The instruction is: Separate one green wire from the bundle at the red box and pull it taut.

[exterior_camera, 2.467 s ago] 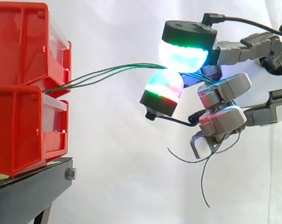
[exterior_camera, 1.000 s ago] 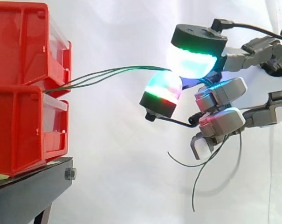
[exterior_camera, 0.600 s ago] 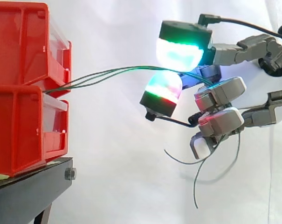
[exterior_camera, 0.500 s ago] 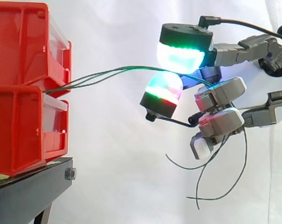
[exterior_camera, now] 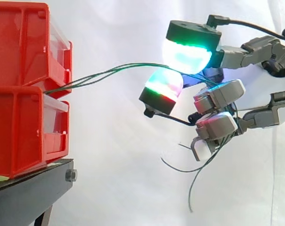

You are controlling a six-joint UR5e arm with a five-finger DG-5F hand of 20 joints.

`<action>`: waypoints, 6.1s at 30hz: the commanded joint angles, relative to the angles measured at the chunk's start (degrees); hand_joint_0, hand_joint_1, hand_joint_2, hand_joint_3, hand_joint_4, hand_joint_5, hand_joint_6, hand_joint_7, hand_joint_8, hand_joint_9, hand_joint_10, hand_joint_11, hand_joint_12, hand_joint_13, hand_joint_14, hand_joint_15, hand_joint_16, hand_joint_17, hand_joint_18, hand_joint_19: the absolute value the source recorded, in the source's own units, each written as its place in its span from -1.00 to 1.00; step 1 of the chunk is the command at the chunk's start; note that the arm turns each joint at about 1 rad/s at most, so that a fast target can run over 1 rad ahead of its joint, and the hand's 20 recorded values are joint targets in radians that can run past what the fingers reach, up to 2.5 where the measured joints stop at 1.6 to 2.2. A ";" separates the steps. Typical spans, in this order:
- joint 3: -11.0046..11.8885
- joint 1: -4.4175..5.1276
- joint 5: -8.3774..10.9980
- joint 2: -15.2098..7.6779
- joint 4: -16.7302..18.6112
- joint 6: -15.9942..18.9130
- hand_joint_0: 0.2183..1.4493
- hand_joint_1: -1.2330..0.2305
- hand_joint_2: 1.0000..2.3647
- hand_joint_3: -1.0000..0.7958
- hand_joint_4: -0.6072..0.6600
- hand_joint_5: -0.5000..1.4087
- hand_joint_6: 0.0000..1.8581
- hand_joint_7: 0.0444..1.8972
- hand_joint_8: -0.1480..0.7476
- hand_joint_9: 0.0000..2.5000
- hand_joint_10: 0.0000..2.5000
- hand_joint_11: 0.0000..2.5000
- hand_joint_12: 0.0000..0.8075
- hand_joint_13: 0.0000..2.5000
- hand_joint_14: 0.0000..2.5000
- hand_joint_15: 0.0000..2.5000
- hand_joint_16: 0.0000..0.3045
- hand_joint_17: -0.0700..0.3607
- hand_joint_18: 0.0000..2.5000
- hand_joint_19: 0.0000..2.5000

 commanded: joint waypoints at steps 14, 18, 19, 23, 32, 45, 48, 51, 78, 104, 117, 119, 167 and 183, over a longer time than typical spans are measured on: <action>0.00 -0.03 0.12 0.01 0.17 0.11 -0.64 -0.23 -1.00 -0.44 0.14 -0.65 0.00 -0.12 0.03 0.08 -0.82 0.22 -0.03 -0.04 -0.98 -0.18 -0.60 -0.04 -0.39 -0.47; 0.00 -0.03 0.21 0.01 0.17 0.11 -0.50 -0.01 -1.00 -0.44 0.11 -0.65 -0.01 -0.07 -0.05 0.10 -0.95 0.31 -0.12 -0.06 -0.98 -0.16 -0.64 -0.10 -0.42 -0.43; 0.00 -0.03 0.21 0.01 0.26 0.11 -0.42 0.06 -1.00 -0.44 0.09 -0.65 -0.02 -0.04 -0.10 0.11 -1.00 0.34 -0.17 -0.06 -0.98 -0.16 -0.65 -0.12 -0.43 -0.41; 0.00 -0.03 0.21 0.01 0.17 -0.07 -0.37 0.01 -0.98 -0.32 0.08 -0.65 -0.03 -0.01 -0.11 0.10 -1.00 0.34 -0.18 -0.06 -0.98 -0.15 -0.65 -0.12 -0.43 -0.41; 0.00 -0.03 0.21 0.01 0.17 -0.33 -0.38 -0.16 -0.97 -0.10 0.08 -0.65 -0.02 0.00 -0.11 0.08 -1.00 0.35 -0.15 -0.06 -0.98 -0.15 -0.65 -0.11 -0.43 -0.42; 0.00 0.06 0.21 0.01 0.08 -0.42 -0.31 -0.33 -0.98 -0.25 0.07 -0.66 -0.01 -0.05 -0.13 0.08 -1.00 0.35 -0.19 -0.06 -0.98 -0.15 -0.65 -0.12 -0.43 -0.43; 0.00 0.06 0.21 0.01 0.08 -0.42 -0.27 -0.35 -0.99 -0.39 0.07 -0.66 0.00 -0.07 -0.13 0.08 -1.00 0.34 -0.19 -0.06 -0.98 -0.16 -0.66 -0.13 -0.43 -0.43; 0.00 0.06 0.21 0.01 0.17 -0.15 -0.27 -0.34 -1.00 -0.44 0.07 -0.66 0.00 -0.07 -0.12 0.09 -1.00 0.33 -0.19 -0.06 -0.98 -0.16 -0.66 -0.13 -0.43 -0.44; -0.09 0.06 0.21 -0.08 0.52 -0.59 -0.64 -0.24 -1.00 -0.44 0.17 -0.64 -0.02 -0.08 0.02 0.12 -0.90 0.26 -0.03 -0.01 -0.98 -0.18 -0.59 -0.02 -0.37 -0.45; -1.58 0.59 0.47 0.01 2.54 -0.24 -0.40 0.03 -0.98 -0.21 0.08 -0.64 -0.03 0.03 -0.09 0.14 -1.00 0.34 -0.16 -0.04 -0.98 -0.15 -0.64 -0.11 -0.42 -0.39; -1.58 0.50 0.82 0.01 4.48 -0.51 -0.56 -0.15 -1.00 -0.44 0.13 -0.63 -0.05 0.00 -0.02 0.16 -1.00 0.31 -0.09 -0.02 -0.98 -0.16 -0.61 -0.05 -0.39 -0.43; -1.58 0.50 0.82 0.01 4.48 -0.51 -0.53 -0.22 -1.00 -0.44 0.13 -0.63 -0.05 0.02 -0.05 0.15 -1.00 0.31 -0.10 -0.02 -0.98 -0.16 -0.62 -0.07 -0.39 -0.42; -1.58 0.32 0.91 0.01 4.48 -0.33 -0.45 -0.07 -1.00 -0.44 0.08 -0.64 -0.05 -0.04 -0.08 0.11 -1.00 0.30 -0.15 -0.05 -0.98 -0.15 -0.65 -0.11 -0.43 -0.42; -1.58 0.32 1.17 0.01 4.48 -0.33 -0.35 -0.24 -0.97 -0.14 0.03 -0.64 -0.02 0.00 -0.11 0.10 -0.99 0.28 -0.18 -0.06 -0.98 -0.16 -0.66 -0.13 -0.43 -0.42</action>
